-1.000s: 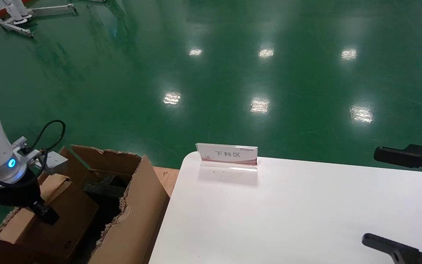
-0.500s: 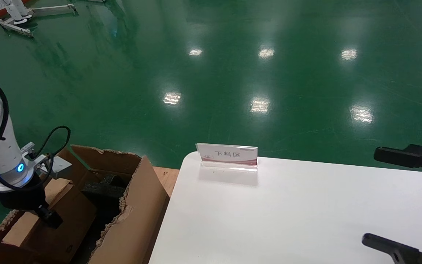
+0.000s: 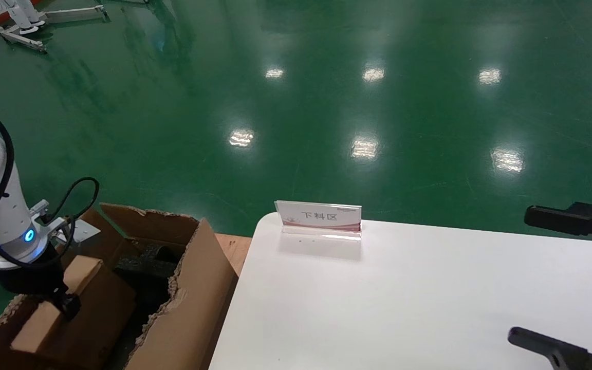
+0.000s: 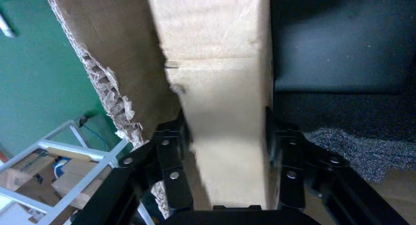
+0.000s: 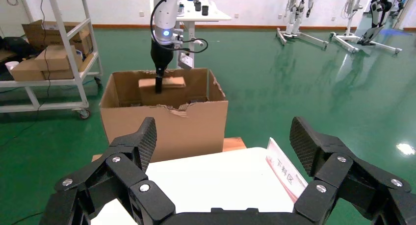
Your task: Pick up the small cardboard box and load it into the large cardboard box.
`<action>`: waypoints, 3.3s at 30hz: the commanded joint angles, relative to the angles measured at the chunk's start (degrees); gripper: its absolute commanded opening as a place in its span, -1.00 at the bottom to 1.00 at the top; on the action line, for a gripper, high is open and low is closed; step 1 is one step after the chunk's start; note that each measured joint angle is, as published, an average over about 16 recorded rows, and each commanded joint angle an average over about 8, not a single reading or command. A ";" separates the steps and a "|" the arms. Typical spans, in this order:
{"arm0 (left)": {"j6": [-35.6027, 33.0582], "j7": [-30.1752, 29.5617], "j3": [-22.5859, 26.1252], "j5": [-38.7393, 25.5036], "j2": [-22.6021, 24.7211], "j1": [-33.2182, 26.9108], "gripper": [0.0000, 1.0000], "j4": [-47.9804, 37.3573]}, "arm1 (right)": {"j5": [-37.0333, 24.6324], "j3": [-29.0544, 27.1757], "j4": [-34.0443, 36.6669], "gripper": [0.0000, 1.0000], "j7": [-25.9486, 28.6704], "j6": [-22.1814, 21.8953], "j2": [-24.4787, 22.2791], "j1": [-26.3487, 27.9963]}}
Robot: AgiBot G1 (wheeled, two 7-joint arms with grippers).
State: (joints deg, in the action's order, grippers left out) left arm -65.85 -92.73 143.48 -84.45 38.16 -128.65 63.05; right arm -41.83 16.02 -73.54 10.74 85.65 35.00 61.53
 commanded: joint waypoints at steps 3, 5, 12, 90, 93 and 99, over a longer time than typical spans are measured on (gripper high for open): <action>0.00 0.01 0.00 0.00 0.00 0.01 1.00 -0.01 | 0.00 0.00 0.00 1.00 0.00 0.00 0.00 0.00; -0.01 0.02 -0.02 0.00 0.01 -0.04 1.00 0.02 | 0.00 0.00 0.00 1.00 0.00 0.00 0.00 0.00; -0.01 0.51 -0.51 -0.21 0.31 -0.37 1.00 0.17 | 0.00 0.00 0.00 1.00 0.00 0.00 0.00 0.00; -1.65 46.17 -53.52 11.60 -14.29 9.80 1.00 15.36 | 0.00 0.00 0.01 1.00 0.00 0.00 0.00 0.00; -2.33 47.49 -56.25 12.74 -13.88 11.92 1.00 15.18 | 0.00 0.00 0.01 1.00 0.00 0.00 0.00 0.00; -3.67 50.14 -61.73 15.04 -13.05 16.16 1.00 14.83 | 0.00 0.00 0.01 1.00 0.00 0.00 0.00 0.00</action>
State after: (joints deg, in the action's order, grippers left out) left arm -69.52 -42.59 81.75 -69.41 25.11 -112.48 77.87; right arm -41.83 16.02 -73.53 10.74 85.65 35.00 61.53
